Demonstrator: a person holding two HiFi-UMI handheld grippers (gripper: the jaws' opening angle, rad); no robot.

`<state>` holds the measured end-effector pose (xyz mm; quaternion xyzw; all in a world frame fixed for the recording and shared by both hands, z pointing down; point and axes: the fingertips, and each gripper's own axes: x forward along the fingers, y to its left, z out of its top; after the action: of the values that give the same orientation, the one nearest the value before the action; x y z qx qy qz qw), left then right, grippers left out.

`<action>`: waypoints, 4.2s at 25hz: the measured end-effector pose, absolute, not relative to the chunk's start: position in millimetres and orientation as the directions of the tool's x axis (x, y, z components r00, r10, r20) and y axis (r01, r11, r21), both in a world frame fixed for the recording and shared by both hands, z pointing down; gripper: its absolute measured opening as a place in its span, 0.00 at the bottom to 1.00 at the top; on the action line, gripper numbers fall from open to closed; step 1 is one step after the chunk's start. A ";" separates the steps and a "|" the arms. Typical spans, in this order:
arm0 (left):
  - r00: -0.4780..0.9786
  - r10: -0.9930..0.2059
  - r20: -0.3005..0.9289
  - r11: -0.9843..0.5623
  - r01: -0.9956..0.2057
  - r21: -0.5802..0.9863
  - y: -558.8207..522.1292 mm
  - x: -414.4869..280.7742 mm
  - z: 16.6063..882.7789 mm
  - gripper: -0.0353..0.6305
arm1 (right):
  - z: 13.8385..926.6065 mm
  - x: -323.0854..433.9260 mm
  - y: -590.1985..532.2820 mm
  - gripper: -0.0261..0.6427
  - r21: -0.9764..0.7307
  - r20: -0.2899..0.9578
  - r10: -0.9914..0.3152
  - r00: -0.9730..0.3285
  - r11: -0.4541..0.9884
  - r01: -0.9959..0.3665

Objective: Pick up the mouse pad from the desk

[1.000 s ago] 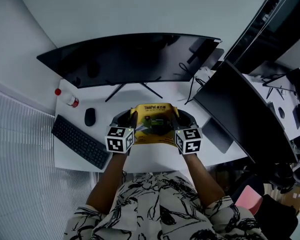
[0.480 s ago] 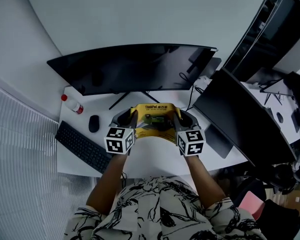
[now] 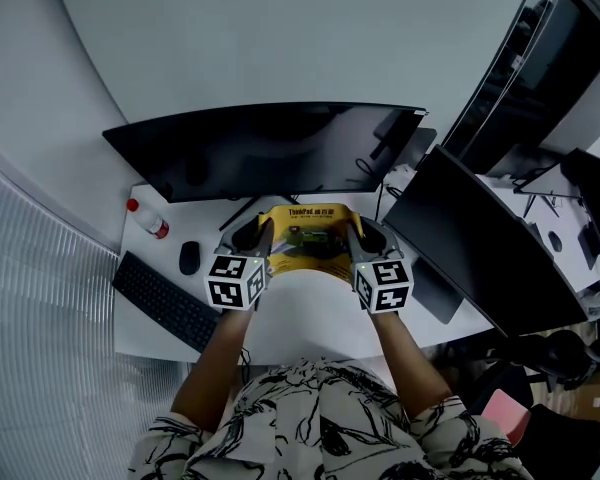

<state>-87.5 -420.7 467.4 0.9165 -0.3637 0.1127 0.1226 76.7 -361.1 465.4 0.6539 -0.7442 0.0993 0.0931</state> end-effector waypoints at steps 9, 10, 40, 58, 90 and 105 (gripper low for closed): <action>0.720 -0.653 0.235 -0.715 -0.688 0.123 -427.6 -80.5 434.8 0.17 | 428.5 82.8 -365.1 0.15 0.003 0.206 -0.971 -0.124 0.127 -0.992; 0.722 -0.654 0.228 -0.717 -0.687 0.119 -428.2 -79.4 430.8 0.17 | 425.0 84.1 -365.9 0.15 0.006 0.200 -0.972 -0.122 0.126 -0.992; 0.735 -0.678 0.026 -0.735 -0.678 -0.007 -436.9 -71.0 310.7 0.17 | 312.1 92.5 -371.3 0.15 0.071 -0.024 -0.989 -0.143 0.141 -0.987; 0.729 -0.680 -0.073 -0.730 -0.683 -0.031 -420.6 -74.7 272.1 0.17 | 271.3 91.7 -359.8 0.15 0.075 -0.121 -0.980 -0.161 0.152 -0.985; 0.721 -0.692 -0.035 -0.719 -0.693 -0.054 -424.3 -71.1 285.8 0.17 | 281.8 93.5 -359.2 0.15 0.079 -0.078 -0.989 -0.128 0.122 -0.989; 0.713 -0.700 -0.032 -0.711 -0.701 -0.058 -426.9 -71.3 287.0 0.17 | 282.3 92.7 -362.2 0.15 0.091 -0.069 -0.989 -0.131 0.125 -0.988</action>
<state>-71.3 -426.9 287.0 0.9249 -0.3788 -0.0037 -0.0327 92.7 -362.2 282.3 0.6591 -0.7498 -0.0570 0.0039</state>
